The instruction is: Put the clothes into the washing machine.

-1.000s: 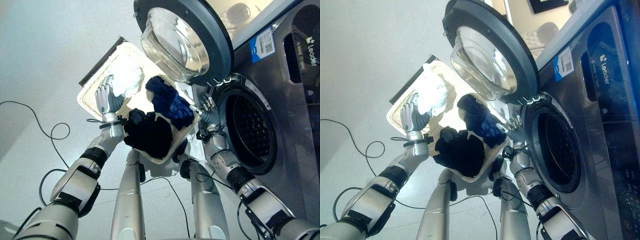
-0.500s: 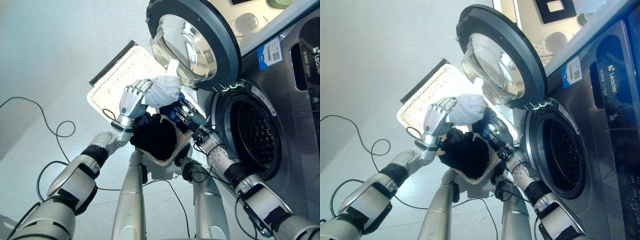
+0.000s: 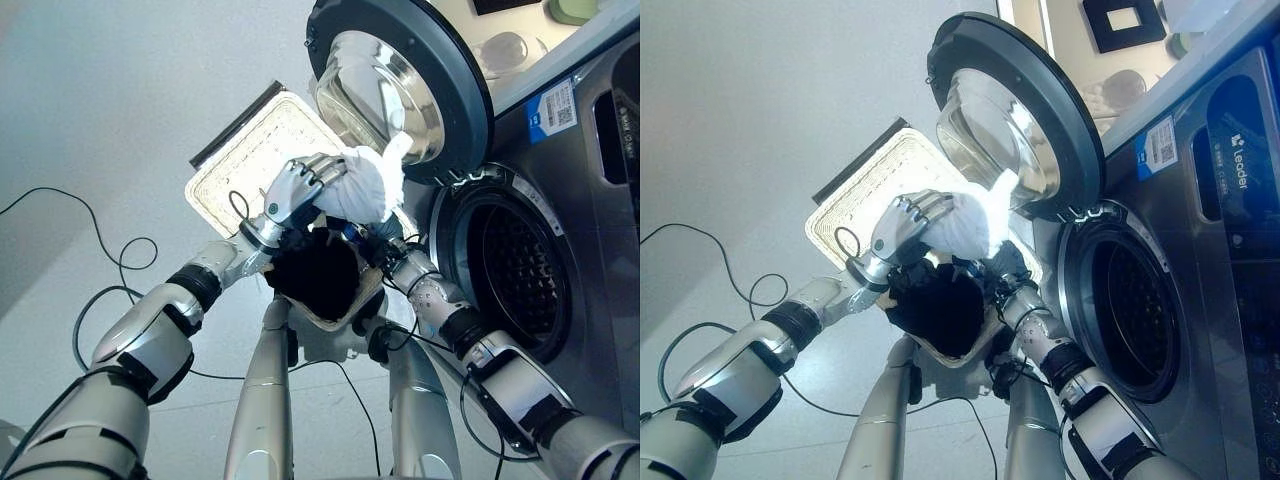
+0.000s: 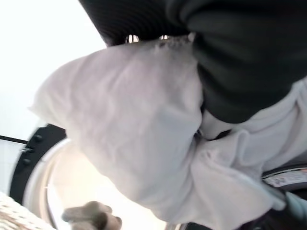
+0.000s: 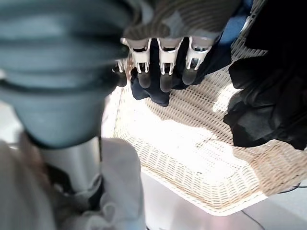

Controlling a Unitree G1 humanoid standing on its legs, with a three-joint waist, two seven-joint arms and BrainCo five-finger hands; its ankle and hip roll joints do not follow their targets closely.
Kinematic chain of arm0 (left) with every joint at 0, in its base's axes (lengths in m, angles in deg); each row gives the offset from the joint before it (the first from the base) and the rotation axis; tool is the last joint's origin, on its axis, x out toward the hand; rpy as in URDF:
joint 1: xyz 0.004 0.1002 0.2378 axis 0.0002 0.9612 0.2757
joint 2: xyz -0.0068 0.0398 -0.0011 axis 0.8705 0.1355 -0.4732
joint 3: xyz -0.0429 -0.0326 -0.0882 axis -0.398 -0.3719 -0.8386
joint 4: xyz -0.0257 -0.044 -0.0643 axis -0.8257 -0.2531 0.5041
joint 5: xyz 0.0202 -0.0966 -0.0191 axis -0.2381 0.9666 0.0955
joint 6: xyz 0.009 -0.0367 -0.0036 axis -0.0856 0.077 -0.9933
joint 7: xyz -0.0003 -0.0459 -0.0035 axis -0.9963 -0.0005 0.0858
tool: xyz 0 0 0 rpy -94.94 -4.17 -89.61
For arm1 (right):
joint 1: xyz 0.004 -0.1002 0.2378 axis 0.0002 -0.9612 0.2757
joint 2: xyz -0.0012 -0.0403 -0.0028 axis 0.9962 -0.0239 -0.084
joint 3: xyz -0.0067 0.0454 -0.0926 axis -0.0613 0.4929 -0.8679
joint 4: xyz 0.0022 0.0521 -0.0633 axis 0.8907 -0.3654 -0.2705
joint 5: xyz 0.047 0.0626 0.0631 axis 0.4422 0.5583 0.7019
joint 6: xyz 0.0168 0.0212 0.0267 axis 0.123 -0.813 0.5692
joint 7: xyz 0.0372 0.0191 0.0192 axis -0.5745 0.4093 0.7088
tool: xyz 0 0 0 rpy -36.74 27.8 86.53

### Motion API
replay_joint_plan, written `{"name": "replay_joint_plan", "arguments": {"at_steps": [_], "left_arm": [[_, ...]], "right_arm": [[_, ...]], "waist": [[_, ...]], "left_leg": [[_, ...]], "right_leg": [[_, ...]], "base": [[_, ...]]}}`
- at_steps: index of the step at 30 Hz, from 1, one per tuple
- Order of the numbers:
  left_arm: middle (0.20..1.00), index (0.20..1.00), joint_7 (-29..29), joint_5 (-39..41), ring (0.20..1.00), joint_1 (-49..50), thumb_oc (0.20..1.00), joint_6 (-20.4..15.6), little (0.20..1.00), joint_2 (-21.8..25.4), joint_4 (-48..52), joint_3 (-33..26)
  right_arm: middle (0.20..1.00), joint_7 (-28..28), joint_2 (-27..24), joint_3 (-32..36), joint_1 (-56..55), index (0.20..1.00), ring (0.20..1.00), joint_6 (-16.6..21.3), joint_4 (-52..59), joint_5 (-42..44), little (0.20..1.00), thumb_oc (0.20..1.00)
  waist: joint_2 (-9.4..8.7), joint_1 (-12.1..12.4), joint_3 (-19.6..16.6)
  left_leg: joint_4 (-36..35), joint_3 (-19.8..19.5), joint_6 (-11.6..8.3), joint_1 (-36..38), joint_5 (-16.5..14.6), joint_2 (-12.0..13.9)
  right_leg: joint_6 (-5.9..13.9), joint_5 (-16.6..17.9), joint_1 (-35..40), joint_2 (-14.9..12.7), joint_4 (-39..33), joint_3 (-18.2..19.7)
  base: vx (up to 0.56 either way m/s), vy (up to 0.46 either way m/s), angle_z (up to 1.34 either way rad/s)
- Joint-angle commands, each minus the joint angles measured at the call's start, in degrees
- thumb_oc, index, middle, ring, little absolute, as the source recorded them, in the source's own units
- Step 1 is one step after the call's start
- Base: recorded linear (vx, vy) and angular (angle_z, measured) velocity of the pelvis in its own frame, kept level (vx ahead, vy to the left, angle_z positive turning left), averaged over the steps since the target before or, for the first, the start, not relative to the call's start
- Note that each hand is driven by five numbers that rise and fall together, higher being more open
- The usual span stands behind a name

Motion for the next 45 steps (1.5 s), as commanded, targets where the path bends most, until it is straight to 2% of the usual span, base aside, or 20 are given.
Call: {"name": "replay_joint_plan", "arguments": {"at_steps": [1, 14, 17, 20, 23, 27, 30, 41, 45], "left_arm": [[0.200, 0.200, 0.63, -0.02, 0.200, -3.55, 0.200, 0.24, 0.200, -3.96, 3.46, -1.99], [0.200, 0.200, 7.56, 1.05, 0.200, -4.51, 0.200, 3.74, 0.200, -4.14, 0.00, 0.67], [0.200, 0.200, 8.46, 5.20, 0.200, -3.95, 0.200, 4.94, 0.200, -4.11, -0.62, 0.31], [0.200, 0.200, 7.53, 7.91, 0.200, -3.41, 0.200, 5.52, 0.200, -4.39, -1.43, -0.94], [0.200, 0.200, 4.84, 11.96, 0.200, -1.41, 0.200, 5.70, 0.200, -5.09, -2.52, -4.69], [0.200, 0.200, 2.39, 11.11, 0.200, 1.45, 0.200, 5.67, 0.200, -5.83, -2.28, -10.14], [0.200, 0.200, 1.12, 9.95, 0.200, 2.57, 0.200, 5.82, 0.200, -6.03, -1.71, -12.99], [0.200, 0.200, -0.66, 7.23, 0.200, 2.10, 0.200, 7.95, 0.200, -6.14, -0.03, -14.13], [0.200, 0.200, -0.02, 8.05, 0.200, 2.00, 0.200, 8.46, 0.200, -6.40, -0.06, -13.91]], "right_arm": [[1.000, -1.11, -0.38, 0.31, 1.55, 1.000, 1.000, 2.10, 2.85, -1.98, 1.000, 1.000], [1.000, -2.66, 0.91, -0.34, 1.07, 1.000, 1.000, 8.29, 8.16, -0.08, 1.000, 1.000], [1.000, -3.27, 0.91, -0.64, 0.70, 1.000, 1.000, 8.63, 9.70, -1.69, 1.000, 1.000], [1.000, -3.86, 1.00, -0.86, 0.44, 1.000, 1.000, 8.73, 9.96, -3.62, 1.000, 1.000], [1.000, -5.92, 0.68, -0.54, -0.29, 1.000, 1.000, 9.10, 9.98, -6.90, 1.000, 1.000], [1.000, -8.50, 0.10, 0.18, -2.08, 1.000, 1.000, 10.38, 10.43, -12.99, 1.000, 1.000], [1.000, -7.29, -0.54, 0.58, -3.53, 1.000, 1.000, 10.96, 11.45, -12.88, 1.000, 1.000], [1.000, -4.22, -1.24, 1.01, -8.96, 1.000, 1.000, 17.44, 16.46, -11.88, 1.000, 1.000], [1.000, -2.34, -0.97, 0.41, -9.32, 1.000, 1.000, 17.35, 17.82, -12.62, 1.000, 1.000]], "waist": [[3.96, -0.19, -1.40], [3.69, -1.25, -1.40], [3.51, -1.52, -1.40], [3.39, -1.61, -1.40], [3.15, -1.48, -1.40], [2.68, -1.28, -1.40], [2.32, -1.37, -1.40], [1.74, -2.88, -1.40], [1.69, -3.13, -1.40]], "left_leg": [[5.12, 4.37, -1.40, -0.59, -7.64, -2.55], [5.41, 5.05, -1.70, -1.33, -7.41, -2.36], [5.33, 5.25, -1.82, -1.53, -7.27, -2.13], [5.09, 5.49, -1.91, -1.50, -7.08, -1.94], [4.83, 5.35, -2.04, -1.60, -6.85, -1.92], [4.61, 5.00, -2.16, -1.84, -6.70, -1.99], [4.42, 4.90, -2.18, -2.01, -6.63, -1.94], [3.92, 5.36, -2.17, -2.48, -6.58, -1.82], [3.71, 5.41, -2.26, -2.53, -6.49, -1.84]], "right_leg": [[6.64, 5.99, -1.00, 0.31, -4.04, 0.46], [6.99, 6.68, -1.77, 0.71, -4.86, 1.27], [7.13, 6.98, -2.15, 0.81, -5.02, 1.54], [7.16, 7.04, -2.16, 0.85, -5.24, 1.55], [7.12, 7.17, -2.11, 0.93, -5.69, 1.43], [7.10, 7.09, -2.19, 1.11, -5.67, 1.32], [7.11, 6.99, -2.40, 1.25, -5.53, 1.28], [7.19, 6.69, -3.16, 1.95, -5.65, 1.93], [7.26, 6.73, -3.16, 2.06, -6.01, 2.05]], "base": [[0.00, 0.000, 0.00], [0.00, 0.002, 0.00], [-0.01, 0.005, -0.04], [0.00, 0.002, -0.01], [0.00, 0.000, 0.00], [0.00, 0.000, 0.00], [0.00, 0.000, 0.00], [0.00, 0.002, 0.00], [0.00, 0.008, -0.03]]}}
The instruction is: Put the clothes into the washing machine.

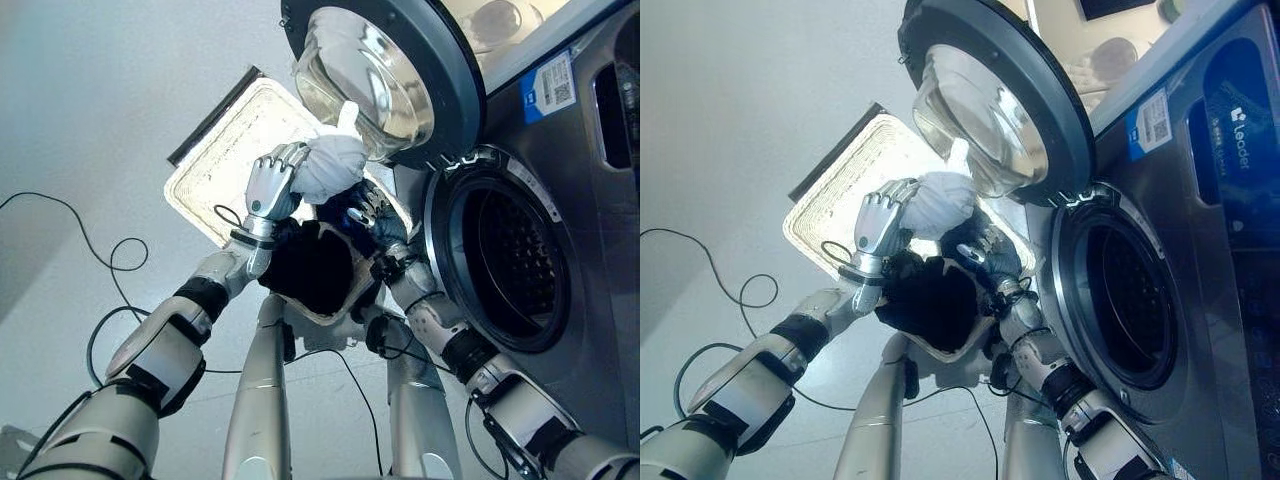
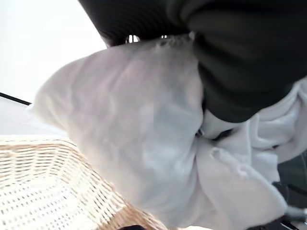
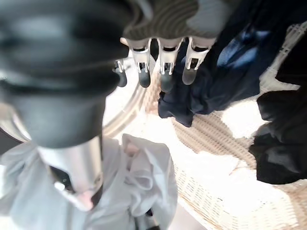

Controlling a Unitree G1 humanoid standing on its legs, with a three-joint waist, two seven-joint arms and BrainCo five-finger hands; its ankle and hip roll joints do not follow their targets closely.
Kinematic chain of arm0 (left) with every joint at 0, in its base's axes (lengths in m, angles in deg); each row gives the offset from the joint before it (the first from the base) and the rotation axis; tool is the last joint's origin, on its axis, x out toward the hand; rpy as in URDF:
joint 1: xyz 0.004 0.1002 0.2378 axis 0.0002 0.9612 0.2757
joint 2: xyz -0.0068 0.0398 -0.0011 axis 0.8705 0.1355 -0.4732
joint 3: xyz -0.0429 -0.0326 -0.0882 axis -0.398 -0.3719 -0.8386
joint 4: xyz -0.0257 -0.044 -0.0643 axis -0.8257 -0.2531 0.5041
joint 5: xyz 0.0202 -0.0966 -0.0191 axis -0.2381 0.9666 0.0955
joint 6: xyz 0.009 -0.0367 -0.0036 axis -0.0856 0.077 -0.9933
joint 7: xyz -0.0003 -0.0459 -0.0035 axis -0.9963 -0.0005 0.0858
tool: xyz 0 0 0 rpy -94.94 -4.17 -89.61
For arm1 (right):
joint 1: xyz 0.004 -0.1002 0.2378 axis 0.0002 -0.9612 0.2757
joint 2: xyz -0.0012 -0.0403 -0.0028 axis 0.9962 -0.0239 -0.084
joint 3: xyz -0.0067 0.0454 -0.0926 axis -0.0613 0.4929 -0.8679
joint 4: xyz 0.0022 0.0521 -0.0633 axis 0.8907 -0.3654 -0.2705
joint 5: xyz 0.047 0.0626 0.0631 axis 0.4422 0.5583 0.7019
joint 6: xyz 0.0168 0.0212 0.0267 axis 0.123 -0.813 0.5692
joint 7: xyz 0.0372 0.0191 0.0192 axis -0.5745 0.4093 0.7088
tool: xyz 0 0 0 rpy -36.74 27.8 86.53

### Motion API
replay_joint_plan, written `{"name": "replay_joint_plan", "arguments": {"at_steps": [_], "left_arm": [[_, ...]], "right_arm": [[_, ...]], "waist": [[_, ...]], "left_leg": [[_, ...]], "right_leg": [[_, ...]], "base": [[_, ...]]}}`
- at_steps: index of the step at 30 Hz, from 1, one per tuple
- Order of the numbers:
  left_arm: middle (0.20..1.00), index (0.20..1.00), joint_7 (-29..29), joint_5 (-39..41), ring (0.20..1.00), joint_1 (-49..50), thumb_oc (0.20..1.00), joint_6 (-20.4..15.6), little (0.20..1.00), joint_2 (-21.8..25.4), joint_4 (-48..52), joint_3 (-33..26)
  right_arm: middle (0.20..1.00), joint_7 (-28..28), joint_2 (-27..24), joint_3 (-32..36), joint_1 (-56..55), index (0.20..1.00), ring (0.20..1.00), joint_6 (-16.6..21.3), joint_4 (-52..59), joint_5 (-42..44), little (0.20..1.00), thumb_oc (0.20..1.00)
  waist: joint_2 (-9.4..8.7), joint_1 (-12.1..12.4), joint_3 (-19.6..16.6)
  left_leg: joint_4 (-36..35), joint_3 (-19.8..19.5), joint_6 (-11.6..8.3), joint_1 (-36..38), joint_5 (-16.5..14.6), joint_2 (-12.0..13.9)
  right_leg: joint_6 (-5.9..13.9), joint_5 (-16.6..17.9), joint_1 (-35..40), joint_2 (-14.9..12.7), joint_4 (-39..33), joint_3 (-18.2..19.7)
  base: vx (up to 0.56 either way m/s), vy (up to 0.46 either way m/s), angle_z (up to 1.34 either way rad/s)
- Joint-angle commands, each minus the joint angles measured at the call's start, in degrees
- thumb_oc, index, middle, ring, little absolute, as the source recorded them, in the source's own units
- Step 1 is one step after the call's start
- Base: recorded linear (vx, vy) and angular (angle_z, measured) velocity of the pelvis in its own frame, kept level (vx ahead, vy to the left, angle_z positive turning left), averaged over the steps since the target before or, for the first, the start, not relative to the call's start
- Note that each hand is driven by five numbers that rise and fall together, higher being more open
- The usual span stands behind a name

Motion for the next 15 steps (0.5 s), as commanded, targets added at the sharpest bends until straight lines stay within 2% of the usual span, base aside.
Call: {"name": "replay_joint_plan", "arguments": {"at_steps": [1, 5, 9, 11, 15], "left_arm": [[0.200, 0.200, -2.85, -1.06, 0.200, -2.63, 0.200, -0.73, 0.200, -2.30, 2.76, -2.38], [0.200, 0.200, -1.70, -2.94, 0.200, -2.78, 0.200, -0.92, 0.200, -2.34, 2.50, -1.69], [0.200, 0.200, -0.77, -5.19, 0.200, -3.97, 0.200, -1.43, 0.200, -2.21, 1.37, -0.18], [0.200, 0.200, 0.01, -6.76, 0.200, -5.06, 0.200, -1.36, 0.200, -1.93, 0.35, 2.04], [0.200, 0.200, 1.66, -7.44, 0.200, -6.36, 0.200, -0.83, 0.200, -1.36, -0.77, 4.56]], "right_arm": [[1.000, 2.68, -0.76, 1.18, -0.97, 1.000, 1.000, 3.04, 6.92, -1.64, 1.000, 1.000], [1.000, 2.55, -0.97, 0.25, -0.84, 1.000, 1.000, 2.08, 7.49, -3.43, 1.000, 1.000], [1.000, 4.56, -0.86, -0.25, -0.15, 1.000, 1.000, 1.42, 6.79, 0.37, 1.000, 1.000], [1.000, 8.60, -0.45, -0.43, 0.15, 1.000, 1.000, 0.99, 6.25, 6.00, 1.000, 1.000], [1.000, 12.99, 0.47, -0.76, 0.24, 1.000, 1.000, 0.40, 6.80, 12.69, 1.000, 1.000]], "waist": [[1.71, -0.06, -1.40], [1.62, -0.15, -1.40], [1.62, -0.19, -1.40], [1.66, -0.25, -1.40], [1.52, -0.45, -1.40]], "left_leg": [[2.82, 4.15, -2.17, 0.63, -6.12, -2.43], [2.58, 4.25, -2.28, 0.64, -6.06, -2.39], [2.65, 4.34, -2.29, 0.49, -6.08, -2.29], [2.86, 4.31, -2.34, 0.36, -6.08, -2.25], [2.73, 4.51, -2.45, 0.39, -5.95, -2.18]], "right_leg": [[7.42, 6.52, 0.30, 1.33, -5.75, 0.77], [7.49, 6.57, 0.46, 1.44, -6.23, 0.92], [7.51, 6.66, 0.34, 1.43, -6.33, 1.04], [7.53, 6.77, 0.21, 1.41, -6.31, 1.13], [7.65, 6.92, 0.28, 1.53, -6.60, 1.11]], "base": [[-0.01, 0.017, -0.05], [0.00, 0.003, -0.02], [0.00, 0.000, 0.00], [0.00, 0.000, 0.00], [0.00, 0.000, 0.00]]}}
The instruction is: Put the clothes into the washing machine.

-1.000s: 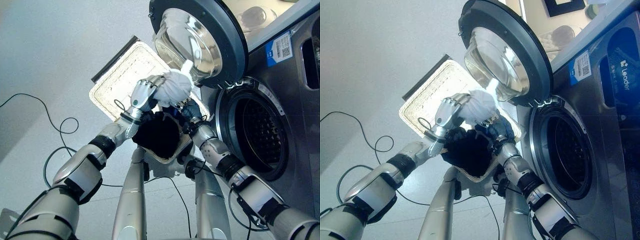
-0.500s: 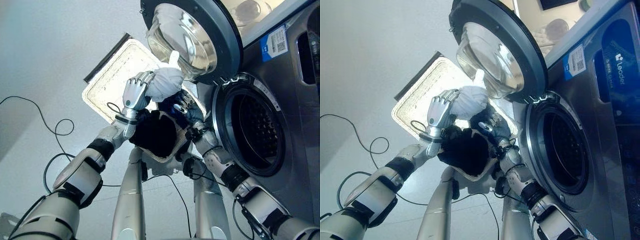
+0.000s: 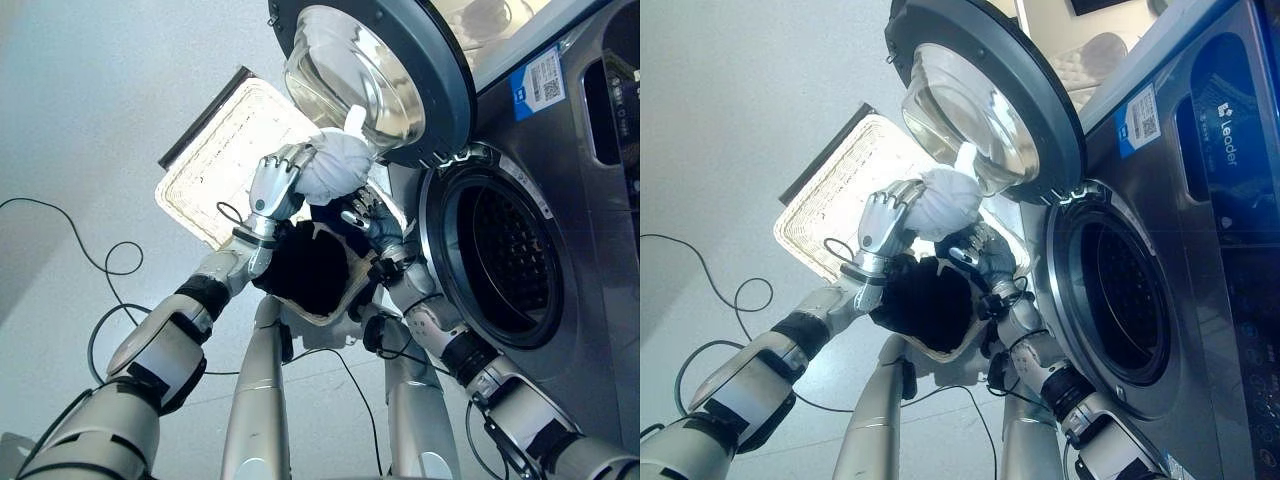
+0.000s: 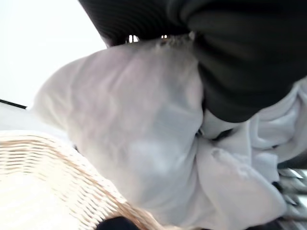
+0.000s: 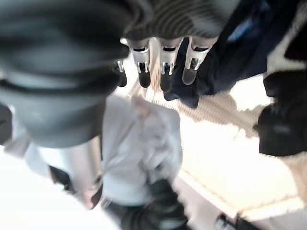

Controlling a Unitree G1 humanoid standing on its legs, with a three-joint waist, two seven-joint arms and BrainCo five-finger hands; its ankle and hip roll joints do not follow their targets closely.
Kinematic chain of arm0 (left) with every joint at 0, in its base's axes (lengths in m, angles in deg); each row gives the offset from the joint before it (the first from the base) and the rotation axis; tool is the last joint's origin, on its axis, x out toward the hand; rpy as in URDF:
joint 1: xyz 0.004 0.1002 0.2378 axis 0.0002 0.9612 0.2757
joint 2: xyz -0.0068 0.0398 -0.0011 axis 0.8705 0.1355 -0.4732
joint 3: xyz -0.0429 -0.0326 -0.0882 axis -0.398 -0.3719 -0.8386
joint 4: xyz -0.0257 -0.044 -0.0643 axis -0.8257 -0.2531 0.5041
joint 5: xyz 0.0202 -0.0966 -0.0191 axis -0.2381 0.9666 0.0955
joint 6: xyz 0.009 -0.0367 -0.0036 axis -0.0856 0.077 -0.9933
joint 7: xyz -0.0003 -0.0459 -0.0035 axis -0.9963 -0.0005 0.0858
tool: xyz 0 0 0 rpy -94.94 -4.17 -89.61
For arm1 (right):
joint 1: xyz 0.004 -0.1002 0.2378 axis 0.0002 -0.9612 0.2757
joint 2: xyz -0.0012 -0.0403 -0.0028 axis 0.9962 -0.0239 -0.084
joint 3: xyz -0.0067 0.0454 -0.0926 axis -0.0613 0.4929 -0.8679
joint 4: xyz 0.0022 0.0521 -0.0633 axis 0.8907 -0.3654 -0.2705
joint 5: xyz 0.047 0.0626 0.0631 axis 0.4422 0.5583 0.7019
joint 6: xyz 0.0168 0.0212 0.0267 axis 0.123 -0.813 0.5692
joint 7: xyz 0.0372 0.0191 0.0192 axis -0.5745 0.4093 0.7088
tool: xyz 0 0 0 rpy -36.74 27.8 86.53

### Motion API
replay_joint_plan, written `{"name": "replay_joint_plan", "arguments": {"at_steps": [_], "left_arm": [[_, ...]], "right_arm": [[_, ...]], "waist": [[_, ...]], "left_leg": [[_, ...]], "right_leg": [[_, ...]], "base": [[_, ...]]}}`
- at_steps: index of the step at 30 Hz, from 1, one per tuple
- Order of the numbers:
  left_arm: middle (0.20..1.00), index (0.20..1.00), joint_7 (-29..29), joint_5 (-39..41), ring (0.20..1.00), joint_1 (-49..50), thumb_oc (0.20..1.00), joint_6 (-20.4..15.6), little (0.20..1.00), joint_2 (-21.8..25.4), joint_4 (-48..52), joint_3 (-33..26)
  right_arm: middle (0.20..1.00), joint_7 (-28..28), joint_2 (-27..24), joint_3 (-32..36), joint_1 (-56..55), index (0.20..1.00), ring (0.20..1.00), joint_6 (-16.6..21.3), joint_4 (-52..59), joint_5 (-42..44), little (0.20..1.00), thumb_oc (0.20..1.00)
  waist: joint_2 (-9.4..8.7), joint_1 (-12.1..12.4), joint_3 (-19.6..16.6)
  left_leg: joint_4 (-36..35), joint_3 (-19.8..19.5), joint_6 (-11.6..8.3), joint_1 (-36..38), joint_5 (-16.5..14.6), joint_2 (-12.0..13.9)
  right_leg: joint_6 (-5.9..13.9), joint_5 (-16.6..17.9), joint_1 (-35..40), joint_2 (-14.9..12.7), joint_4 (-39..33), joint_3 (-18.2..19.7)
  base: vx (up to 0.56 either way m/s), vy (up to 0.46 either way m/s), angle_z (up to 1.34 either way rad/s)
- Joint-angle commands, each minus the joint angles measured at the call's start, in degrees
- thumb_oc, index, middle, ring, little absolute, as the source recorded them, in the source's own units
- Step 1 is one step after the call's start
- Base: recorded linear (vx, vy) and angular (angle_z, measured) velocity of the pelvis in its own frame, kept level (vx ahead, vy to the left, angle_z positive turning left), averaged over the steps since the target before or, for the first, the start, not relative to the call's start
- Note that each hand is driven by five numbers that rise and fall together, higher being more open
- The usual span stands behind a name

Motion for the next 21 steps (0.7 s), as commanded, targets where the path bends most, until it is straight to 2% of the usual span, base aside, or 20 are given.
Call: {"name": "replay_joint_plan", "arguments": {"at_steps": [1, 9, 16, 17, 21], "left_arm": [[0.200, 0.200, 0.01, -1.83, 0.200, -4.35, 0.200, -0.90, 0.200, -1.94, -0.26, 0.09], [0.200, 0.200, 2.92, -3.99, 0.200, -6.35, 0.200, -0.09, 0.200, -1.67, -2.20, 4.42], [0.200, 0.200, 5.97, -4.28, 0.200, -7.34, 0.200, 0.42, 0.200, -1.50, -3.05, 6.81], [0.200, 0.200, 6.70, -4.49, 0.200, -7.52, 0.200, 0.24, 0.200, -1.51, -4.01, 7.45], [0.200, 0.200, 5.38, -7.25, 0.200, -7.61, 0.200, -1.32, 0.200, -1.43, -4.88, 8.43]], "right_arm": [[1.000, 6.25, 0.27, 0.42, 0.27, 1.000, 1.000, 0.49, 6.71, 7.24, 1.000, 1.000], [1.000, 9.91, 1.98, -0.93, 0.71, 1.000, 1.000, 0.13, 8.45, 13.07, 1.000, 1.000], [1.000, 9.43, 2.67, -1.08, 1.67, 1.000, 1.000, 1.39, 9.27, 14.56, 1.000, 1.000], [1.000, 8.27, 3.04, -0.99, 2.00, 1.000, 1.000, 2.99, 9.39, 14.53, 1.000, 1.000], [1.000, 5.63, 3.43, -0.80, 2.51, 1.000, 1.000, 4.05, 9.30, 13.99, 1.000, 1.000]], "waist": [[1.50, -0.59, -1.40], [1.31, -1.01, -1.40], [1.44, -1.14, -1.40], [1.43, -1.18, -1.40], [1.50, -1.17, -1.40]], "left_leg": [[2.72, 4.45, -2.46, 0.41, -5.91, -2.62], [3.01, 4.99, -2.61, 0.20, -5.77, -2.25], [3.01, 5.28, -2.63, 0.13, -5.74, -2.05], [3.04, 5.46, -2.68, 0.01, -5.68, -1.86], [2.86, 5.64, -2.68, -0.03, -5.62, -1.70]], "right_leg": [[7.88, 6.80, 0.30, 0.98, -6.36, 1.01], [7.93, 6.92, 0.22, 0.90, -6.54, 1.00], [7.96, 7.07, 0.14, 0.75, -6.81, 0.94], [8.00, 7.09, 0.01, 0.65, -6.70, 0.88], [8.00, 7.21, -0.03, 0.65, -6.93, 0.83]], "base": [[0.00, 0.000, 0.00], [0.00, 0.000, 0.00], [0.00, 0.000, 0.00], [0.00, 0.000, 0.00], [0.00, -0.001, -0.01]]}}
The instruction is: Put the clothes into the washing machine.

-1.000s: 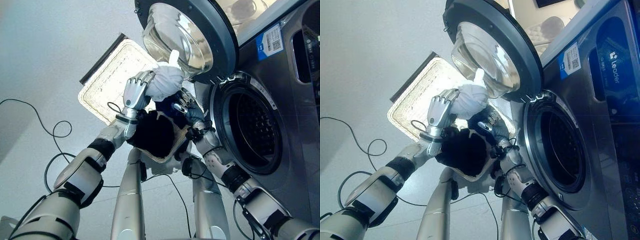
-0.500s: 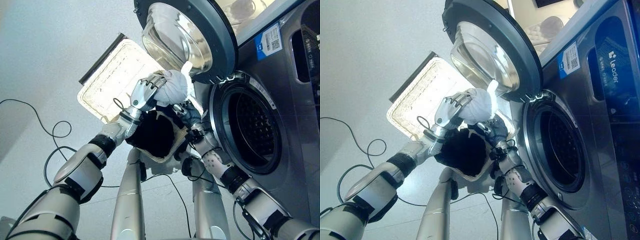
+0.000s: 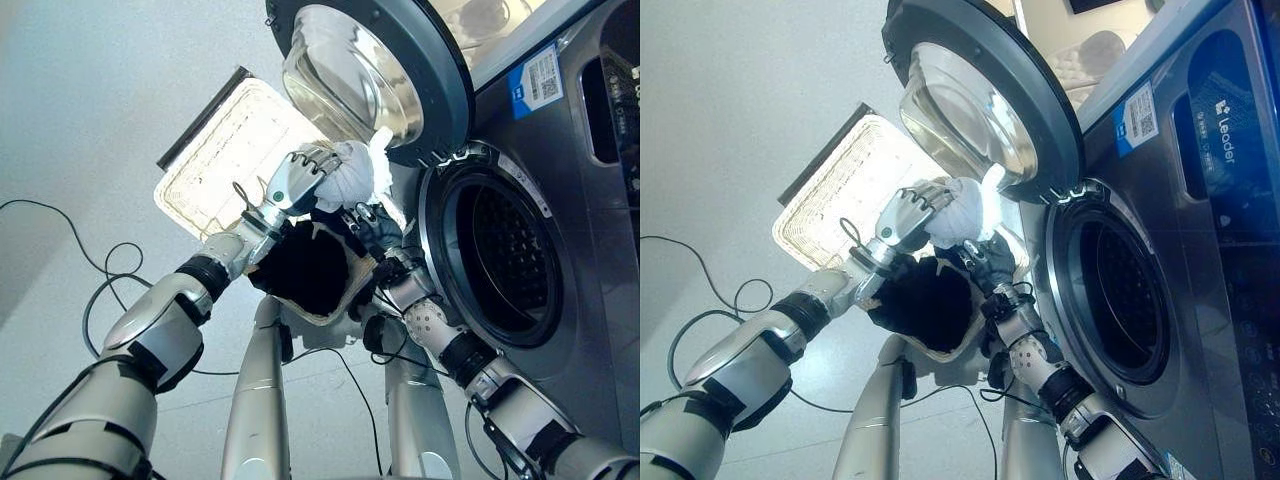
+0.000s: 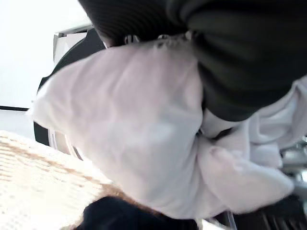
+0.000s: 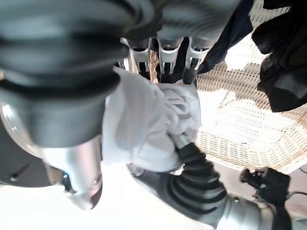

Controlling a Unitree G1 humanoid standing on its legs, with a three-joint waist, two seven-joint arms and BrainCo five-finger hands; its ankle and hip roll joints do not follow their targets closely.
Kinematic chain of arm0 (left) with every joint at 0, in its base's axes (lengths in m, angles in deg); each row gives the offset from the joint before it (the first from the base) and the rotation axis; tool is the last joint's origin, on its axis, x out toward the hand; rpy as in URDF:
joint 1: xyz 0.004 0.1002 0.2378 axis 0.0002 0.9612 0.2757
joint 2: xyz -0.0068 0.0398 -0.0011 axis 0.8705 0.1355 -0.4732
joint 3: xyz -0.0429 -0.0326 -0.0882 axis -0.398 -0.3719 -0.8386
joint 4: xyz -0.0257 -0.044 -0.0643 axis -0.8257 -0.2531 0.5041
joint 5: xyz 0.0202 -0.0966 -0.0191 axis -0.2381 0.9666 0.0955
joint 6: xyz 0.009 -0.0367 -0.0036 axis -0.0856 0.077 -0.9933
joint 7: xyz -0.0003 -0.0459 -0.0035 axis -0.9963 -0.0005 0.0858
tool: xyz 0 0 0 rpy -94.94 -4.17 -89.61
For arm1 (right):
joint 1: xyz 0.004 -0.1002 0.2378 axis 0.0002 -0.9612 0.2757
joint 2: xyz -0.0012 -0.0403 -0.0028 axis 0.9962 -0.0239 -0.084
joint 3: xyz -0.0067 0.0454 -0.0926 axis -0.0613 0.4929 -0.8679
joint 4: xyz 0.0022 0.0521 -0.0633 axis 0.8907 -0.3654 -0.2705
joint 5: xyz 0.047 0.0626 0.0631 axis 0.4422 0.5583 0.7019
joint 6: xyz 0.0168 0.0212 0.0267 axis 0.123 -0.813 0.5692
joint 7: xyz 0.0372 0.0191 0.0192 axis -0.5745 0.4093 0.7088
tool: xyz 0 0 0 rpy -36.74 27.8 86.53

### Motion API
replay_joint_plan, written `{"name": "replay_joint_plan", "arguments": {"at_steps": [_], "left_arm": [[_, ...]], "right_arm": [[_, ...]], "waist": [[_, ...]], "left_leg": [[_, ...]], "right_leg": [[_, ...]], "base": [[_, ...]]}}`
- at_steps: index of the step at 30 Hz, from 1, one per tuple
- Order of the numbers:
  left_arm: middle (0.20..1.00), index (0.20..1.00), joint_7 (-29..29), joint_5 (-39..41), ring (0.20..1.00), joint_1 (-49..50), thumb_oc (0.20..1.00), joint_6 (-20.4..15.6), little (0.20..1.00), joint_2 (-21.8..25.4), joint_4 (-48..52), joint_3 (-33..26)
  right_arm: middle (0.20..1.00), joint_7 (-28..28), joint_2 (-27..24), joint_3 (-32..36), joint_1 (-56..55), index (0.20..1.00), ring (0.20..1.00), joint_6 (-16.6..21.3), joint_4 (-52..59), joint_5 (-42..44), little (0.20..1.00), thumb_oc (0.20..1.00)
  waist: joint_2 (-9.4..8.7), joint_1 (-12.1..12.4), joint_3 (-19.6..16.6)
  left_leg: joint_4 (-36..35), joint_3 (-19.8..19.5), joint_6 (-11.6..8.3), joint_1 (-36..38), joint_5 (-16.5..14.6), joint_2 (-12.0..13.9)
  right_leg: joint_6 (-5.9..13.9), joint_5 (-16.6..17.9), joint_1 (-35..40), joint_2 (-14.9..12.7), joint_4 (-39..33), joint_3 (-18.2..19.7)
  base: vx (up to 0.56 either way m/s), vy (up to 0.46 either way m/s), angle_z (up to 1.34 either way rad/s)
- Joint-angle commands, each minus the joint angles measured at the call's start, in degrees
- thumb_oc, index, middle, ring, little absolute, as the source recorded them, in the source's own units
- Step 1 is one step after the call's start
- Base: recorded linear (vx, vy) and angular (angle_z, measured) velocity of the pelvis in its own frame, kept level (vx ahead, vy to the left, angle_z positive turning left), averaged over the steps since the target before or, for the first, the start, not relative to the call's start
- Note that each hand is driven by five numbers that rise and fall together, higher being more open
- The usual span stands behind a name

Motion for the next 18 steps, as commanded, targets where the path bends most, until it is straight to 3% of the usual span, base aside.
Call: {"name": "replay_joint_plan", "arguments": {"at_steps": [1, 10, 14, 16, 18], "left_arm": [[0.200, 0.200, -0.91, -6.12, 0.200, -1.73, 0.200, -2.60, 0.200, -2.99, -1.03, 1.13], [0.200, 0.200, -5.83, -10.31, 0.200, -2.90, 0.200, -5.47, 0.200, -3.76, -1.53, 2.17], [0.200, 0.200, -7.13, -10.80, 0.200, -3.04, 0.200, -6.01, 0.200, -3.93, -1.78, 2.27], [0.200, 0.200, -9.17, -12.31, 0.200, -2.84, 0.200, -6.85, 0.200, -4.65, -2.40, 2.43], [0.200, 0.200, -10.08, -12.85, 0.200, -2.82, 0.200, -7.32, 0.200, -5.05, -2.71, 2.63]], "right_arm": [[1.000, -0.31, 2.44, -0.22, 2.68, 1.000, 1.000, 4.88, 9.20, -1.56, 1.000, 1.000], [1.000, -13.85, 2.65, 1.49, 4.05, 1.000, 1.000, 5.44, 5.08, -6.76, 1.000, 1.000], [1.000, -16.21, 3.04, 2.08, 4.13, 1.000, 1.000, 5.72, 4.21, -5.01, 1.000, 1.000], [1.000, -22.66, 3.42, 3.36, 4.26, 1.000, 1.000, 6.74, 1.51, -7.50, 1.000, 1.000], [1.000, -24.61, 3.55, 3.80, 4.50, 1.000, 1.000, 6.67, 0.39, -8.60, 1.000, 1.000]], "waist": [[1.53, -1.10, -1.40], [1.44, -1.04, -1.40], [1.46, -1.01, -1.40], [1.47, -0.93, -1.40], [1.54, -0.94, -1.40]], "left_leg": [[2.75, 5.09, -2.55, 0.01, -5.54, -1.84], [2.72, 5.18, -2.47, 0.09, -5.51, -1.45], [2.68, 5.12, -2.54, 0.16, -5.53, -1.47], [2.09, 4.73, -2.40, 0.80, -5.54, -1.59], [1.98, 4.75, -2.30, 0.89, -5.54, -1.68]], "right_leg": [[8.10, 7.12, 0.27, 0.57, -6.90, 0.49], [8.06, 7.30, 0.39, 0.60, -6.83, 0.59], [8.07, 7.33, 0.47, 0.70, -6.87, 0.65], [8.07, 7.46, 0.96, 1.04, -7.21, 0.85], [8.00, 7.56, 1.07, 1.16, -7.41, 0.94]], "base": [[0.00, 0.000, 0.00], [0.00, 0.000, 0.00], [0.00, 0.000, 0.00], [0.00, 0.000, 0.00], [0.00, 0.000, 0.00]]}}
